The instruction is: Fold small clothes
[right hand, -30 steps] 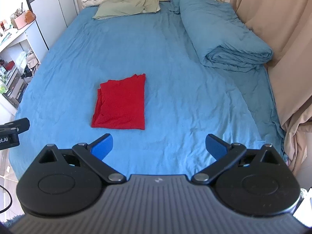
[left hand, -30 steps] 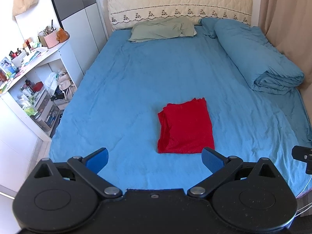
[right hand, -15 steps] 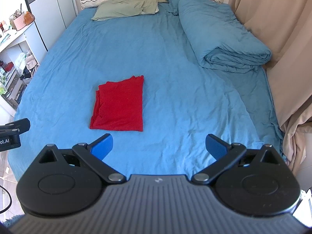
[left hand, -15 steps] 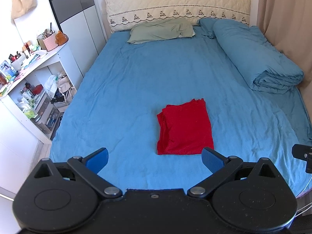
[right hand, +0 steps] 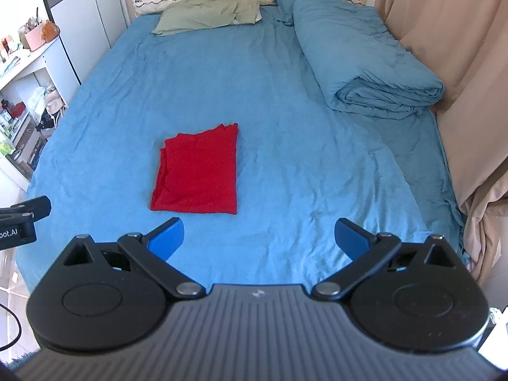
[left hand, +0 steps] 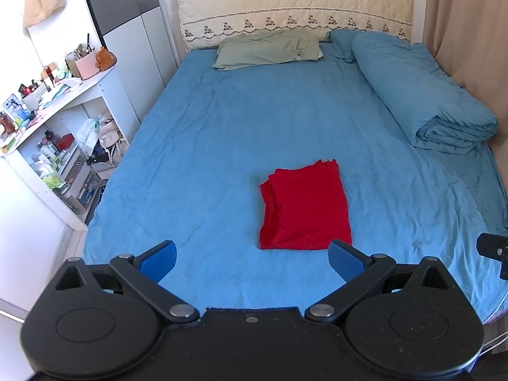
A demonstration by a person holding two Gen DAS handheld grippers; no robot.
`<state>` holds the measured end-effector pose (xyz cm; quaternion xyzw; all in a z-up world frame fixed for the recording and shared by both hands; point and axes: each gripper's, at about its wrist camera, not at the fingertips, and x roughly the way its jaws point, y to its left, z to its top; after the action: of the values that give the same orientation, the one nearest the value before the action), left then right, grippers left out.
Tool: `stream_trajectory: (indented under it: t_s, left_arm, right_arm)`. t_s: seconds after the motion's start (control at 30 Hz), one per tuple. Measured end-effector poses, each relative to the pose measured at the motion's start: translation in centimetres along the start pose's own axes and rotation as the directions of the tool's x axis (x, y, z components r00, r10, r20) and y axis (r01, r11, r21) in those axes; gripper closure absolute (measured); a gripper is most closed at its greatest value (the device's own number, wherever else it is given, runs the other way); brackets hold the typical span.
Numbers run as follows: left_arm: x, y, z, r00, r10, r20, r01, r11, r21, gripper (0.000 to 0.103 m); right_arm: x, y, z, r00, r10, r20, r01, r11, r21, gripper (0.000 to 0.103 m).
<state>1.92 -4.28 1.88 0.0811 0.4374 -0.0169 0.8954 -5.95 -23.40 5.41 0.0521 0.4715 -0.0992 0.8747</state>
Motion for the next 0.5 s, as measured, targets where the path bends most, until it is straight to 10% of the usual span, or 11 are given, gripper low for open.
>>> stream_trajectory:
  t_s: [0.5]
  left_arm:
    - [-0.39, 0.66, -0.15, 1.000, -0.004, 0.024, 0.004, 1.000, -0.016, 0.000]
  right_arm:
    - [-0.07, 0.48, -0.05, 1.000, -0.010, 0.007, 0.010, 1.000, -0.003, 0.000]
